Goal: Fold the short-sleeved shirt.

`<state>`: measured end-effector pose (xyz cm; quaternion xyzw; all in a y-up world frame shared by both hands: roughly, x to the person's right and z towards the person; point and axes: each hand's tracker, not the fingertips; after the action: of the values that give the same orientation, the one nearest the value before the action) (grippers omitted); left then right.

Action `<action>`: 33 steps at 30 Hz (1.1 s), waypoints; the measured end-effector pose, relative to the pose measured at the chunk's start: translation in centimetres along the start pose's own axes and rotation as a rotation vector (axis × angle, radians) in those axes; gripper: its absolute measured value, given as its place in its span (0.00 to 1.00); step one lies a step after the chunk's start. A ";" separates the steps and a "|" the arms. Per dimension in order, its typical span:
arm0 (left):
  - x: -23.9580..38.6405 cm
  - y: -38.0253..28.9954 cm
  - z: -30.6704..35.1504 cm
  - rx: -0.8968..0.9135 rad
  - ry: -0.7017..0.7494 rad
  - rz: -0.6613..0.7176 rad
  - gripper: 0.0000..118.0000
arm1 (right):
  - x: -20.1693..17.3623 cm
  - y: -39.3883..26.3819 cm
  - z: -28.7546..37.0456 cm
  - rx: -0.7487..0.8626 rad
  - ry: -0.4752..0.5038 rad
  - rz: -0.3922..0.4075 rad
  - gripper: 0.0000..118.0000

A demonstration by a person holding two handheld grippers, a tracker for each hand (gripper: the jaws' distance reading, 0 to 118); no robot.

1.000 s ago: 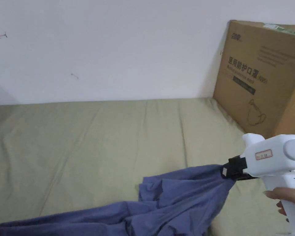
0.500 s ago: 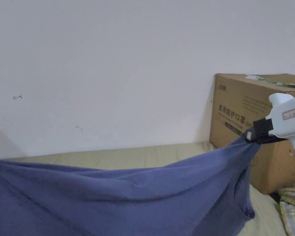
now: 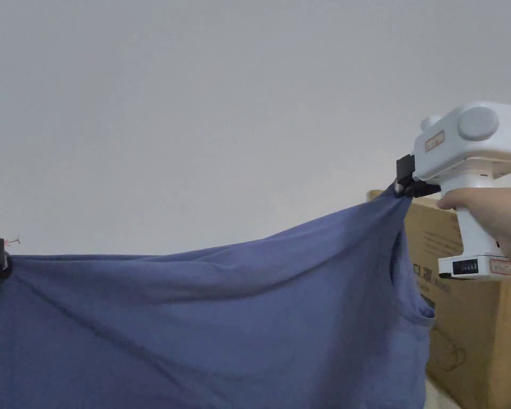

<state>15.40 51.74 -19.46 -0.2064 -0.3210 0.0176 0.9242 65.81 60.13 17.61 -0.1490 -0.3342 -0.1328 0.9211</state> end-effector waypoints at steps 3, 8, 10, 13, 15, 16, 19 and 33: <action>-0.4 0.7 -3.7 0.029 0.022 0.054 0.03 | -0.8 1.1 -2.4 0.043 -0.021 0.037 0.02; -0.4 -0.1 -8.7 0.092 0.034 0.061 0.03 | -1.8 -0.2 -6.9 0.096 -0.063 0.068 0.02; -0.4 -1.7 -10.2 0.121 0.040 0.053 0.03 | -1.8 -2.2 -8.6 0.123 -0.074 0.062 0.02; -0.7 -5.9 -12.6 0.097 0.064 0.018 0.03 | -0.8 -7.9 -11.7 0.107 -0.087 0.048 0.02; -1.3 -10.2 -14.4 -0.028 0.062 0.005 0.03 | 0.9 -13.4 -13.9 -0.009 -0.088 0.028 0.02; -1.7 -12.4 -15.0 -0.088 0.053 0.006 0.03 | 1.7 -16.1 -14.8 -0.070 -0.080 0.013 0.02; -3.1 -21.3 -15.6 -0.299 0.009 0.010 0.03 | 4.7 -27.3 -15.9 -0.297 -0.051 -0.030 0.02; -9.8 -42.2 -0.5 -0.737 -0.062 0.036 0.03 | 14.5 -52.0 1.5 -0.819 0.040 0.039 0.02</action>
<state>3.67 11.32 -8.98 -0.5305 -0.3297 -0.0766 0.7771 57.75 10.72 37.89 -0.5069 -0.2328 -0.2404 0.7944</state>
